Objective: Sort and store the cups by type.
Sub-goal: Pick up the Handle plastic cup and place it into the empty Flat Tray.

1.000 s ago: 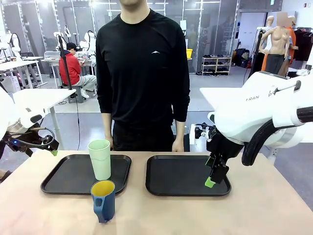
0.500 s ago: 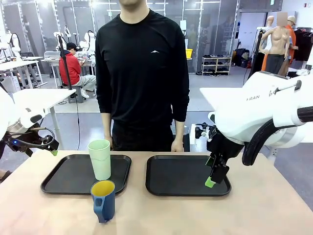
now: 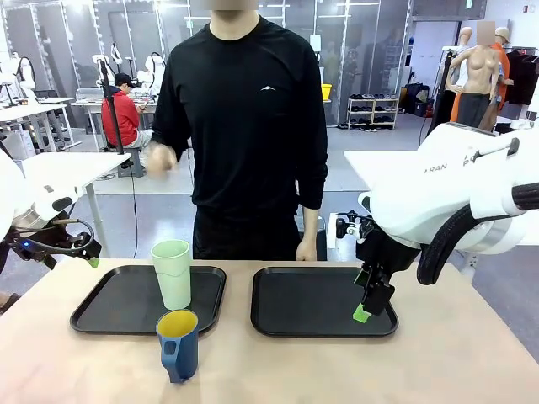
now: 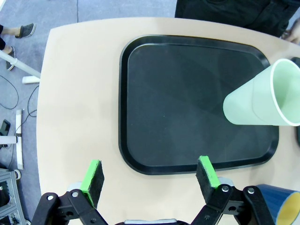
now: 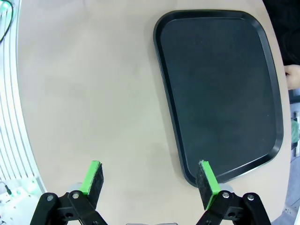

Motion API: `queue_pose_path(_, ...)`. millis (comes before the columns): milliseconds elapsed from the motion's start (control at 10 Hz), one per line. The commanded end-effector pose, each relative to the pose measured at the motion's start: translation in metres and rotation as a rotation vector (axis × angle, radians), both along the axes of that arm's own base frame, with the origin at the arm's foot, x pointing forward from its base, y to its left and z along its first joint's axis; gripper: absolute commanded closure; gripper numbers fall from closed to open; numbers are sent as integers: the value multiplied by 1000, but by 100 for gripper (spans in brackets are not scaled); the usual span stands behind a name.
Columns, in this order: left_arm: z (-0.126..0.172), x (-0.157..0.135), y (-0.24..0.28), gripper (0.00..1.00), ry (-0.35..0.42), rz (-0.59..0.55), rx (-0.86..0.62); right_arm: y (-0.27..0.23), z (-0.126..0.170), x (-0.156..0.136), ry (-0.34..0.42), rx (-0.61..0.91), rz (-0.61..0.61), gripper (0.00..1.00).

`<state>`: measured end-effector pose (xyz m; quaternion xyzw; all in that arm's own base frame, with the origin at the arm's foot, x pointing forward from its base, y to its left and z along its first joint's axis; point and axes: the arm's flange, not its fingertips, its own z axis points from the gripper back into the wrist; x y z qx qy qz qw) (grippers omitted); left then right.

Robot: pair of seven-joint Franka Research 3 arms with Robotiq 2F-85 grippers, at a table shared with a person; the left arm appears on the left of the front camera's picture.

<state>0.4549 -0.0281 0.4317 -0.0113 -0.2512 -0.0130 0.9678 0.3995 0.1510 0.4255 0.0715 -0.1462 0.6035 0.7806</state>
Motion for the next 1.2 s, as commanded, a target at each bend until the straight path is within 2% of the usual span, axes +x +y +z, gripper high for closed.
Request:
queue_pose_path(0,1,1,1,0,-2,1,-1,-1,1,-1,-7,-10,-1,0)
queue_pose_path(1100,1,1,1,0,-2,1,-1,-1,1,-1,-7,-10,-1,0)
